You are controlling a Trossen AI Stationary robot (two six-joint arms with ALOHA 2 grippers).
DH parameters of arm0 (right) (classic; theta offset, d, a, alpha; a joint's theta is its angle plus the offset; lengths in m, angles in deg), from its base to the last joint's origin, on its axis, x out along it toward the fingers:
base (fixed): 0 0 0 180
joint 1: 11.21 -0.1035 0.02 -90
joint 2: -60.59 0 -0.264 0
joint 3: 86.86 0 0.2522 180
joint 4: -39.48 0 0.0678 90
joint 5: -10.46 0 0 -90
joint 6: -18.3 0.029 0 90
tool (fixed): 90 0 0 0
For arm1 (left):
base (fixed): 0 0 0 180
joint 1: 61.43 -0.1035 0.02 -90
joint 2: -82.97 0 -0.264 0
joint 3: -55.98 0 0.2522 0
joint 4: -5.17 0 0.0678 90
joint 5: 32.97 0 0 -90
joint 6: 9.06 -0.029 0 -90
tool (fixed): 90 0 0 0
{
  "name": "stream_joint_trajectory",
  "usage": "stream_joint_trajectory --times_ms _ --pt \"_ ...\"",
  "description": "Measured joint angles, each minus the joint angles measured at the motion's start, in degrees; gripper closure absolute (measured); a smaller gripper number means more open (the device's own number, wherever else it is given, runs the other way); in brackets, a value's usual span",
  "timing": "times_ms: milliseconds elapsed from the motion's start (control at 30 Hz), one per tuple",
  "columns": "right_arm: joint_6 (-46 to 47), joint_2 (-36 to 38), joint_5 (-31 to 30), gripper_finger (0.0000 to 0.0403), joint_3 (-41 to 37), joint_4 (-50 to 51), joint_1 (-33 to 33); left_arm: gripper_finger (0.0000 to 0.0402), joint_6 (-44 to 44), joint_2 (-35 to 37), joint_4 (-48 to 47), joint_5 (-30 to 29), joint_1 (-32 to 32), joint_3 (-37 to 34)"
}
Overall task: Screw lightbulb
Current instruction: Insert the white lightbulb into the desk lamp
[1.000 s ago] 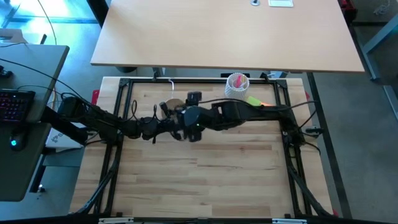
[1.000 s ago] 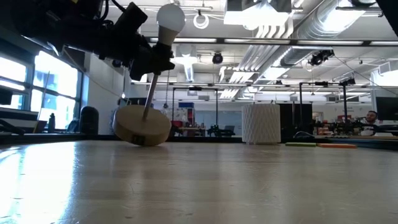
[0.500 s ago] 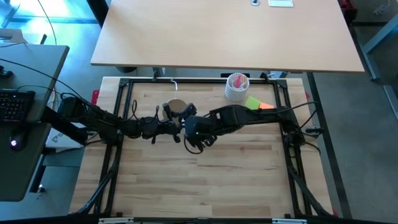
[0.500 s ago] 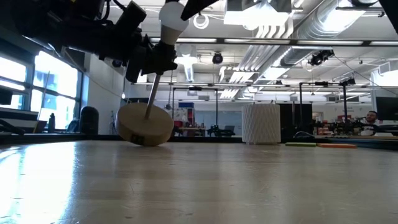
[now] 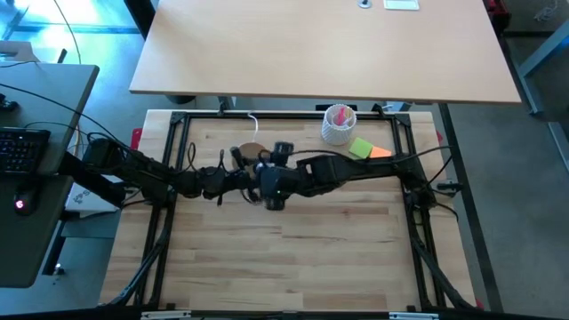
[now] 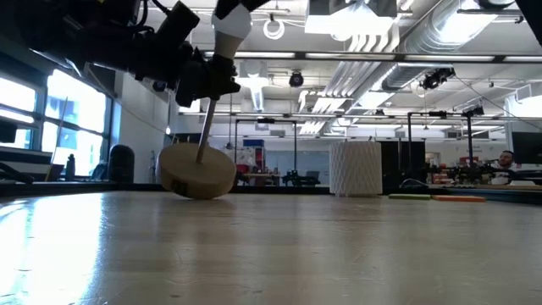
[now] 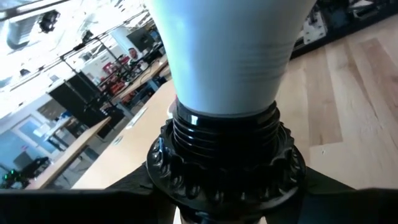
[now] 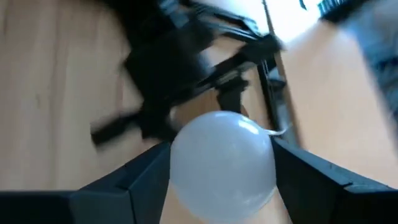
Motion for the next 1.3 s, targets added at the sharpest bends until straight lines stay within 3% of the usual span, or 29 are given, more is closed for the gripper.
stream_joint_trajectory --times_ms 67,133,400,500,700,800,933,1300 --pt "11.6 0.0 -0.55 0.015 0.02 -1.15 0.14 0.0239 0.55 0.0 0.29 -0.42 0.0 0.0" --pt "15.36 0.08 -0.55 0.0151 0.21 -1.3 0.19 0.0239 0.56 -0.04 0.37 -0.62 0.0 0.0" --pt "7.55 0.13 -0.54 0.0151 5.57 -1.17 0.0 0.0239 0.92 -0.04 0.52 -1.08 -0.02 0.0" --pt "-2.73 0.13 1.64 0.0151 7.76 0.11 -0.3 0.0239 0.82 -0.02 0.31 -0.93 -0.02 0.02" --pt "-40.46 0.45 3.43 0.0151 7.67 6.09 -0.78 0.0239 -1.03 0.07 -0.66 2.73 -0.03 0.07" --pt "-48.88 0.35 4.29 0.0151 7.56 9.03 -0.65 0.0239 -1.0 0.07 -0.78 4.07 -0.11 0.07" --pt "-47.57 0.42 8.65 0.0151 6.56 9.01 0.51 0.0238 -1.17 0.07 -0.98 4.34 -0.09 0.07" --pt "-41.33 -0.99 12.83 0.0151 6.47 9.7 1.46 0.0238 -0.94 0.07 -0.66 4.88 -0.04 0.07"
